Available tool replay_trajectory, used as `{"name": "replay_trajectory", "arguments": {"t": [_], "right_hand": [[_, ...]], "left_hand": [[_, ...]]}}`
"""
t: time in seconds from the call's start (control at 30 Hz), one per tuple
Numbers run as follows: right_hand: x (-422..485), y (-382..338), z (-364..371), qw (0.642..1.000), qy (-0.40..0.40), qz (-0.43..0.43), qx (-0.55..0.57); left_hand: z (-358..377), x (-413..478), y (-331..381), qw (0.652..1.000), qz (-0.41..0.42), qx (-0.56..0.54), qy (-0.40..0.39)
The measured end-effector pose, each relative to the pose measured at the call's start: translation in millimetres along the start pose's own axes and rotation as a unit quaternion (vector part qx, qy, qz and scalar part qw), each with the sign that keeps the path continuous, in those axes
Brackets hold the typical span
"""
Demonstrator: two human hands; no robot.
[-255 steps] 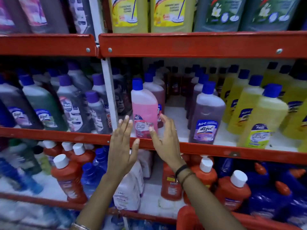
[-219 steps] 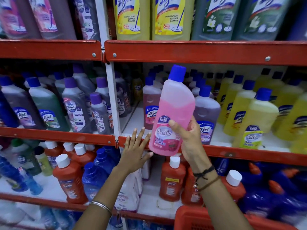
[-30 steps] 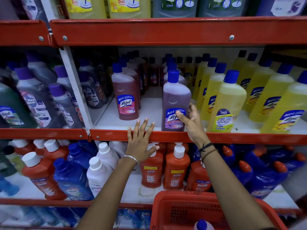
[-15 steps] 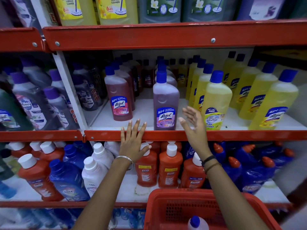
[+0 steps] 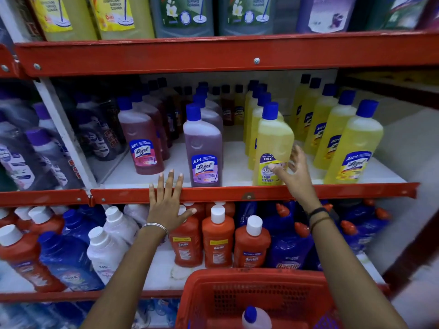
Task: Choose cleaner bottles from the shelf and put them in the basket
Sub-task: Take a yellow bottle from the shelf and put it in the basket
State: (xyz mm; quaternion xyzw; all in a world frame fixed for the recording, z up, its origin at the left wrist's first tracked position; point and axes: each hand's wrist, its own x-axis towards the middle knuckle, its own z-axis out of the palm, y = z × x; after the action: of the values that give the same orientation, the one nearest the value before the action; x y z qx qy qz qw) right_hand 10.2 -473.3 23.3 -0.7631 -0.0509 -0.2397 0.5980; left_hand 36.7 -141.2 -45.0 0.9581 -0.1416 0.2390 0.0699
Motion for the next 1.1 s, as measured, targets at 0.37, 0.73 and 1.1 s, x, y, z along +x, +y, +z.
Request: {"name": "replay_trajectory", "arguments": {"t": [0.37, 0.73, 1.1], "right_hand": [[20, -19, -8, 0.995, -0.035, 0.038, 0.080], [-38, -78, 38, 0.930, 0.278, -0.192, -0.142], [-69, -90, 64, 0.952, 0.270, -0.141, -0.033]], "left_hand": [[-2, 0, -5, 1.000, 0.010, -0.012, -0.013], [-4, -3, -6, 1.000, 0.018, 0.004, -0.016], [-4, -5, -10, 0.999, 0.031, 0.002, -0.021]]}}
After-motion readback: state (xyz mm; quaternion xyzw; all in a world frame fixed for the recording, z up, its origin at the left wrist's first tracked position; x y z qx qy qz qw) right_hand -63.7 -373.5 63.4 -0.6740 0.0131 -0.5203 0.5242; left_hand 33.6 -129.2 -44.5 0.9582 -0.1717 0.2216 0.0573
